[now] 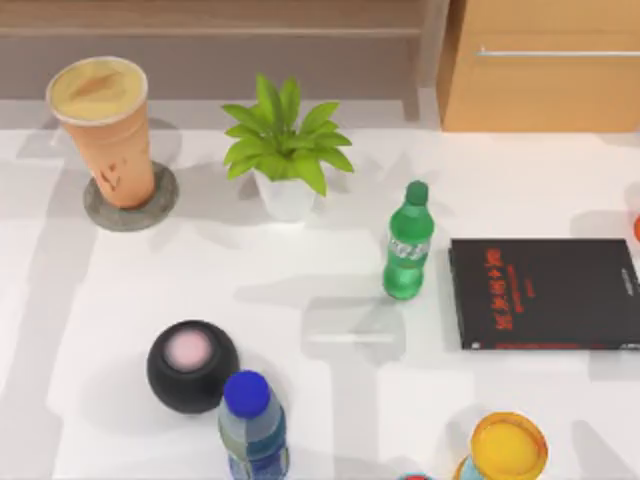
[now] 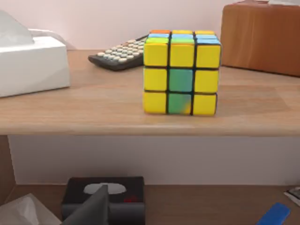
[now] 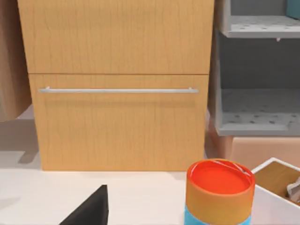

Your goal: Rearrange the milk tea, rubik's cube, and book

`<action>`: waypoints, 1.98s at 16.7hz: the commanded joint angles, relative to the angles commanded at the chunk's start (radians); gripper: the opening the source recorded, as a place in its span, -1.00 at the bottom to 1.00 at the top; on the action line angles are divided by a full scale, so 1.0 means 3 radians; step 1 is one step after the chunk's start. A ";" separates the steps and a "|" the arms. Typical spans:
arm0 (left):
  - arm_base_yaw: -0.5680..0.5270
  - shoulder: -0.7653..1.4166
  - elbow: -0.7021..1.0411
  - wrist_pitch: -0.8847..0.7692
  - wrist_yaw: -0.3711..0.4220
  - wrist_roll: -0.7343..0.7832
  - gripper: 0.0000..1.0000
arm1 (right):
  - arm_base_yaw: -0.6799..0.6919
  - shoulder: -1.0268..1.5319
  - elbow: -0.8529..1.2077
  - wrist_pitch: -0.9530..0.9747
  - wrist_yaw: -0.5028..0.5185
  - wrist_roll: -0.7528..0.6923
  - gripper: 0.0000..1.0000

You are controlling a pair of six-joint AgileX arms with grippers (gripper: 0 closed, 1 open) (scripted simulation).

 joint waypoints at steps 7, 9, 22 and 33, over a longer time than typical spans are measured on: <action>0.0026 -0.2537 -0.2406 -0.0153 -0.0040 -0.0014 1.00 | 0.0000 0.0000 0.0000 0.0000 0.0000 0.0000 1.00; 0.0033 -0.3090 -0.2929 -0.0179 -0.0051 -0.0015 1.00 | 0.0000 0.0000 0.0000 0.0000 0.0000 0.0000 1.00; 0.0047 -0.3938 -0.3720 -0.0211 -0.0072 -0.0015 1.00 | -0.0010 0.0033 0.0033 0.0018 -0.0011 0.0000 1.00; 0.0047 -0.3938 -0.3720 -0.0211 -0.0072 -0.0015 1.00 | -0.0660 0.2703 0.2083 0.0906 -0.0604 -0.0045 1.00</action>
